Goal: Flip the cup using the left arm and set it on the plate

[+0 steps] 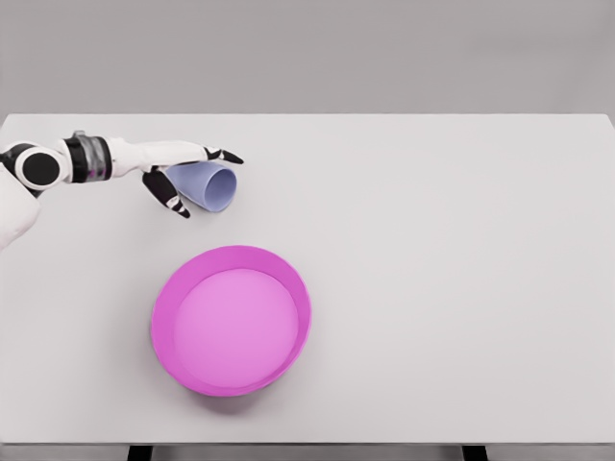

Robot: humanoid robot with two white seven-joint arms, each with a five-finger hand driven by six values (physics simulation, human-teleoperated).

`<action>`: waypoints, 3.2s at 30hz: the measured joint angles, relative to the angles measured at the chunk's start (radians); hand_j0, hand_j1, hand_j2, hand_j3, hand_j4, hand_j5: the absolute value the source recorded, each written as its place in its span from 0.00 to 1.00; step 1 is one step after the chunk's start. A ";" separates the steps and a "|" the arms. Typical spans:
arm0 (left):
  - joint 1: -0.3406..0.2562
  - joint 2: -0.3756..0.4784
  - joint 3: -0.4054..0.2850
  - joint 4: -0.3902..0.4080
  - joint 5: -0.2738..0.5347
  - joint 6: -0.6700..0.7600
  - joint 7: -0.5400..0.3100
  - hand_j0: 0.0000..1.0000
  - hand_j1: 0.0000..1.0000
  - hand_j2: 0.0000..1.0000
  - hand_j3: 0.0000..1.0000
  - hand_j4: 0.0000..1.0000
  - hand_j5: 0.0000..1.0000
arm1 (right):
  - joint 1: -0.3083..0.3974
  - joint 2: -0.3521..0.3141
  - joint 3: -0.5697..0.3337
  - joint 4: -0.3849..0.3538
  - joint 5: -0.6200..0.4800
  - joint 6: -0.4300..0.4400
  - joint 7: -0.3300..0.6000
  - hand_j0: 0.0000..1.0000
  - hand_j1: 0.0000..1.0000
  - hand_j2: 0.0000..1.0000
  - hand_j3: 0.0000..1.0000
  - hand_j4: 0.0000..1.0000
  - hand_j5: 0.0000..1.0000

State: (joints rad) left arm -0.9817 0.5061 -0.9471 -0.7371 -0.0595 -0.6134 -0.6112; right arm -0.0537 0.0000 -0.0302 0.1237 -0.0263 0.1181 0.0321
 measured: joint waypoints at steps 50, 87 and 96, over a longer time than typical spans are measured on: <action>0.314 0.560 0.044 -0.968 0.903 0.021 0.018 0.44 0.44 0.44 0.44 0.44 0.44 | 0.000 0.000 0.000 0.000 0.000 0.000 0.000 1.00 1.00 1.00 1.00 1.00 1.00; 0.428 0.445 -0.036 -0.979 1.206 0.410 0.028 0.48 0.48 0.48 0.48 0.48 0.48 | 0.000 0.000 0.000 0.000 0.000 0.000 0.000 1.00 1.00 1.00 1.00 1.00 1.00; 0.428 0.394 -0.041 -0.910 1.202 0.412 0.026 0.48 0.48 0.48 0.48 0.48 0.48 | 0.000 0.000 0.000 0.000 0.000 0.000 0.000 1.00 1.00 1.00 1.00 1.00 1.00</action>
State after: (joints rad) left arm -0.5538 0.9002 -0.9879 -1.6474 1.1422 -0.2009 -0.5851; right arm -0.0537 0.0001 -0.0301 0.1238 -0.0263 0.1181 0.0321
